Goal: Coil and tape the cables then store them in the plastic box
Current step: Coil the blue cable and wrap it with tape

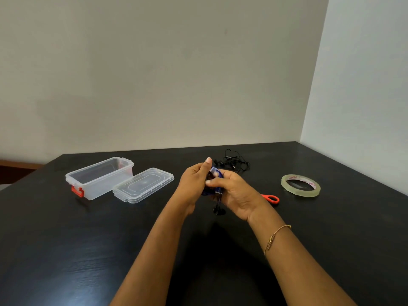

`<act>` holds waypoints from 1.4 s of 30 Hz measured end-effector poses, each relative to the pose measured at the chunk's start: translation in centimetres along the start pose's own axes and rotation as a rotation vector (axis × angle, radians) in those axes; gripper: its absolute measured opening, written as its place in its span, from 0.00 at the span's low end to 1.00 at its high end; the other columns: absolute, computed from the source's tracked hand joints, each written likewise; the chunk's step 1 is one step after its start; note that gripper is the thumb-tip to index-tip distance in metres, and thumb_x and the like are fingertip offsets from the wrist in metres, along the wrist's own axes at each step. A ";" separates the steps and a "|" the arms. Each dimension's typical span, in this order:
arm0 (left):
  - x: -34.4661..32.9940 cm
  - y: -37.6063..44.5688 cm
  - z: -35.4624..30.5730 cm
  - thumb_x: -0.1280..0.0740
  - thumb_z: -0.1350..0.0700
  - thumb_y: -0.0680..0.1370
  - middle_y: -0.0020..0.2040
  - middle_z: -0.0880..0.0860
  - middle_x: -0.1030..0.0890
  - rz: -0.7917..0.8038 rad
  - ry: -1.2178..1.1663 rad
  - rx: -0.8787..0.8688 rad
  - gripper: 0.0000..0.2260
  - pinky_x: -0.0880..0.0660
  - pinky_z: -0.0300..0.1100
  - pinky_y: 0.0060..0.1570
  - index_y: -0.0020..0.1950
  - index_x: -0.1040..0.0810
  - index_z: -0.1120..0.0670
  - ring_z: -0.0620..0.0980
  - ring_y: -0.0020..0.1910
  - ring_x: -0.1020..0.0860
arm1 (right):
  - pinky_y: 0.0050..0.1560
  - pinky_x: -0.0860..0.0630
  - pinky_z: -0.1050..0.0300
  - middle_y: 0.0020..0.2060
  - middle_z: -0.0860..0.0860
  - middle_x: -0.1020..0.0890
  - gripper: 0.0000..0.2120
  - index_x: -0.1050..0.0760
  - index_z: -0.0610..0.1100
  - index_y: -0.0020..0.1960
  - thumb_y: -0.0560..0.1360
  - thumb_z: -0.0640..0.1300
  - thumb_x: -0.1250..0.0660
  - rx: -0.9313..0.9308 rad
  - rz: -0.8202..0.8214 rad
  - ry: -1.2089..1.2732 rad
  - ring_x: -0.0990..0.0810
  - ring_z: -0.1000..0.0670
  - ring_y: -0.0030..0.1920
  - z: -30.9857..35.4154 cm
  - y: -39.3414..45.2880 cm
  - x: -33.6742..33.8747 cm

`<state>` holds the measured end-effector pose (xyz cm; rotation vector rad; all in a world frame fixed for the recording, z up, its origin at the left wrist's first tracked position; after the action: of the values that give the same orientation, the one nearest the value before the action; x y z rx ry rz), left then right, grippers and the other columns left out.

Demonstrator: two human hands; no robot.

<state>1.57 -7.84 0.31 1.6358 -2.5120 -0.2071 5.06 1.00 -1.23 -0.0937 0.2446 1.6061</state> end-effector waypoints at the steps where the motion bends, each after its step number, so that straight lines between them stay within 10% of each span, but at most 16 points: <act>1: 0.1 0.0 -0.1 0.44 0.46 0.80 0.42 0.52 0.21 0.003 -0.002 0.003 0.16 0.23 0.39 0.44 0.42 0.23 0.54 0.46 0.43 0.22 | 0.58 0.26 0.50 0.48 0.43 0.20 0.11 0.26 0.37 0.56 0.74 0.33 0.37 0.013 -0.007 -0.018 0.21 0.45 0.52 0.1 0.0 0.0; 16: 0.4 -0.1 -0.3 0.46 0.47 0.81 0.42 0.50 0.22 -0.131 0.011 -0.062 0.15 0.27 0.37 0.40 0.42 0.24 0.51 0.45 0.43 0.24 | 0.53 0.22 0.56 0.48 0.43 0.19 0.05 0.22 0.42 0.48 0.76 0.40 0.36 0.149 -0.232 -0.134 0.20 0.45 0.54 0.5 0.1 0.7; 30: 0.0 -0.3 -0.4 0.44 0.45 0.80 0.40 0.50 0.22 -0.126 -0.113 -0.005 0.15 0.26 0.44 0.52 0.41 0.25 0.52 0.47 0.43 0.23 | 0.45 0.23 0.55 0.39 0.46 0.18 0.10 0.21 0.41 0.46 0.77 0.39 0.41 -0.051 -0.034 0.212 0.20 0.49 0.43 0.3 -0.5 0.9; 42: 0.0 0.0 -0.3 0.48 0.46 0.81 0.35 0.51 0.22 -0.126 -0.181 -0.128 0.19 0.25 0.30 0.30 0.40 0.24 0.53 0.40 0.30 0.22 | 0.42 0.26 0.56 0.33 0.50 0.18 0.04 0.24 0.44 0.47 0.73 0.42 0.35 -0.015 -0.099 0.351 0.20 0.53 0.33 0.1 -0.3 0.7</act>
<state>1.64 -7.84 0.65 1.7973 -2.4619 -0.5406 5.28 1.75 -1.36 -0.3952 0.4917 1.4870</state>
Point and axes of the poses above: each hand's wrist, its own y-axis towards the middle knuckle, its own x-axis out of the back of the hand, z = x × y, the point moved 4 cm from there along y, towards the middle knuckle
